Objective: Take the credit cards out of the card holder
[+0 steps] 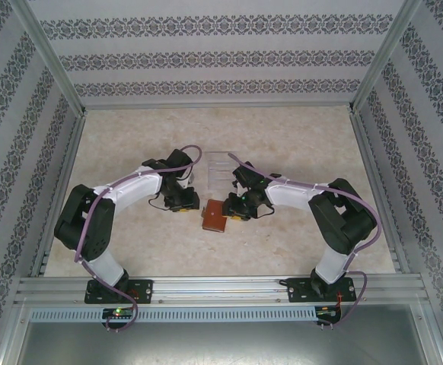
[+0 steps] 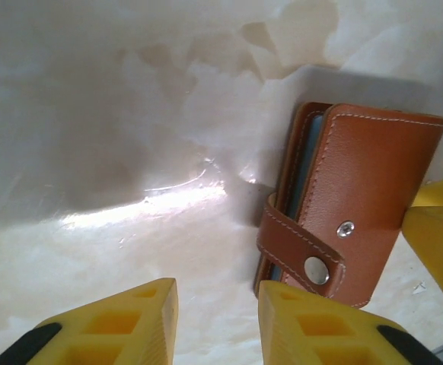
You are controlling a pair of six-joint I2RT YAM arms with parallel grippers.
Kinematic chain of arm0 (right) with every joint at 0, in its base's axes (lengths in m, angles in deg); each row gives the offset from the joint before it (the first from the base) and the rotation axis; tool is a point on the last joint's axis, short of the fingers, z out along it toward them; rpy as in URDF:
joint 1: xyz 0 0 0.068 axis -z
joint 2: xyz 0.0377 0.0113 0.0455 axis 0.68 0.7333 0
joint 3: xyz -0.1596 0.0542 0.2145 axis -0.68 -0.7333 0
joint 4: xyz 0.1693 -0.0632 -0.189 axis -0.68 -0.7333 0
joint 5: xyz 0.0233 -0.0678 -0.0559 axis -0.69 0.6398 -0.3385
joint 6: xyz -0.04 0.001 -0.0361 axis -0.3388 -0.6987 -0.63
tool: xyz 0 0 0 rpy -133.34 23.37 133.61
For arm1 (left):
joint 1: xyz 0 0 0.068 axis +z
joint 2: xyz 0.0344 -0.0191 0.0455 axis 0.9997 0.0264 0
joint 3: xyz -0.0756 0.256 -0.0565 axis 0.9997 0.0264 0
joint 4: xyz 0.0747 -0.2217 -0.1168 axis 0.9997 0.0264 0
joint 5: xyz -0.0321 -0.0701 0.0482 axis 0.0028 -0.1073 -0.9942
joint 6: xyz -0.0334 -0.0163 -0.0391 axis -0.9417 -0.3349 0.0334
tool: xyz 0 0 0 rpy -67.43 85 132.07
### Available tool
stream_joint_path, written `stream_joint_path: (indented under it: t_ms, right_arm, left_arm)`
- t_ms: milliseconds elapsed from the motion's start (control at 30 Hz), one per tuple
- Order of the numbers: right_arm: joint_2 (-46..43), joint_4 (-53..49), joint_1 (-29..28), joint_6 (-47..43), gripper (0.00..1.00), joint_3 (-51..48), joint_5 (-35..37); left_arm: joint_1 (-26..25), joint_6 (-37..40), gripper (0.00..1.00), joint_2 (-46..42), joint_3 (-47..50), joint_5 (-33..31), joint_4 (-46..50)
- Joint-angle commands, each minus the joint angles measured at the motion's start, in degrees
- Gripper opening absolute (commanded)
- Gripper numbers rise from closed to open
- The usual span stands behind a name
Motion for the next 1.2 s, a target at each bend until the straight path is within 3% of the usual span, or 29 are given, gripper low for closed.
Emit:
stream_joint_path:
  t_ms: [0, 133, 300, 700, 767, 1000, 1167]
  right_arm:
    - [-1.61, -4.09, -1.07, -0.42, 0.35, 1.63, 2.78]
    - [-1.85, -5.08, -1.92, 0.15, 0.35, 2.51, 3.73]
    - [-2.89, -6.0, -2.38, 1.52, 0.36, 2.53, 5.88]
    - [-4.71, -8.45, -2.1, 0.84, 0.36, 2.78, 7.99]
    - [-4.71, -8.49, -2.08, 0.79, 0.36, 2.87, 7.9]
    - [-5.05, -9.11, -2.11, 0.57, 0.36, 3.21, 8.37]
    - [-5.15, -9.77, -2.24, 0.51, 0.36, 3.66, 8.59]
  left_arm:
    - [0.82, 2.18, 0.36, 0.91, 0.67, 4.03, -3.65]
    - [0.99, 2.16, 0.42, 0.19, 0.59, 4.88, -4.61]
    - [0.86, 2.22, 0.64, -1.29, 0.3, 6.06, -5.38]
    - [-2.22, 6.68, 0.7, 6.82, -5.13, 6.32, 0.54]
    - [-2.25, 7.59, 0.66, 7.76, -5.51, 4.73, 1.87]
    - [-2.22, 8.6, 0.4, 7.18, -5.59, 0.16, 3.28]
    - [-1.88, 7.64, 0.25, 6.24, -4.45, 0.07, 1.03]
